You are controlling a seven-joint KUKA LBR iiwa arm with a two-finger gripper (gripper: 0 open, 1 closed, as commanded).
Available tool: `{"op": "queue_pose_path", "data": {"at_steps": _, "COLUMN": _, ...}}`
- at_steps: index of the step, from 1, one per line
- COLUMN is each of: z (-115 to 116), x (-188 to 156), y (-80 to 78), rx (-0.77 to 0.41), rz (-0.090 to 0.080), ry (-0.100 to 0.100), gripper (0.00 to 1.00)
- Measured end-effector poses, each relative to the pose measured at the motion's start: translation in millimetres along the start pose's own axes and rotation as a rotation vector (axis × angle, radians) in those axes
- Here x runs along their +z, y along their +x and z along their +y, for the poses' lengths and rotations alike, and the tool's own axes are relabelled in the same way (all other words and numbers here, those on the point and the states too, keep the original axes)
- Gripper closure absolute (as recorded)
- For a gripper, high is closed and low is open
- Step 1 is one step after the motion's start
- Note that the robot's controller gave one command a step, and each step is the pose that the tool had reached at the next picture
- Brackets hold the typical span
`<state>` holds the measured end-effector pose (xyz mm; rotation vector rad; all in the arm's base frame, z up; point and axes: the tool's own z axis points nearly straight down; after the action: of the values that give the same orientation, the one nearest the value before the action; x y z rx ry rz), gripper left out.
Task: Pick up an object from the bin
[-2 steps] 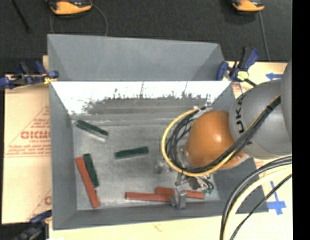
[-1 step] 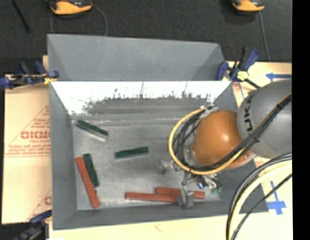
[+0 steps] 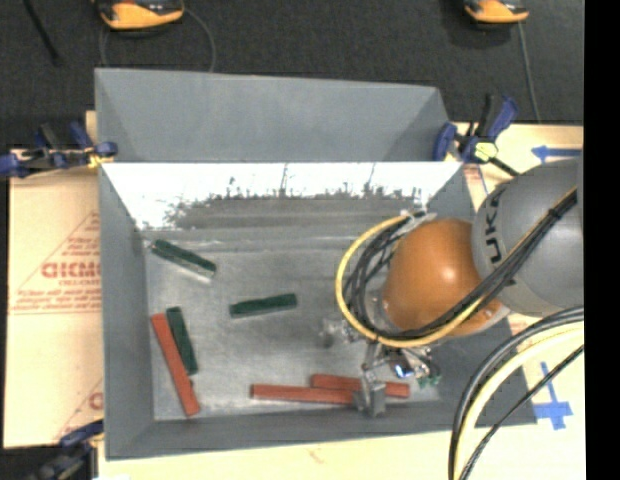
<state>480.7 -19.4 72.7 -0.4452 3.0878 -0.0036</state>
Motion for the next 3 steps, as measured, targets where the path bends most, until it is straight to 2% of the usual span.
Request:
{"op": "queue_pose_path", "data": {"at_steps": 1, "z": -1, "x": -1, "y": 1.1, "rx": 0.008, "rz": -0.001, "ry": 0.000, "gripper": 0.00}}
{"op": "queue_pose_path", "data": {"at_steps": 2, "z": -69, "x": 2, "y": 6.5, "rx": -0.121, "rz": 0.016, "ry": -0.003, "gripper": 0.00}}
{"op": "queue_pose_path", "data": {"at_steps": 3, "z": -67, "x": 1, "y": 4.8, "rx": -0.120, "rz": 0.013, "ry": -0.004, "gripper": 1.00}}
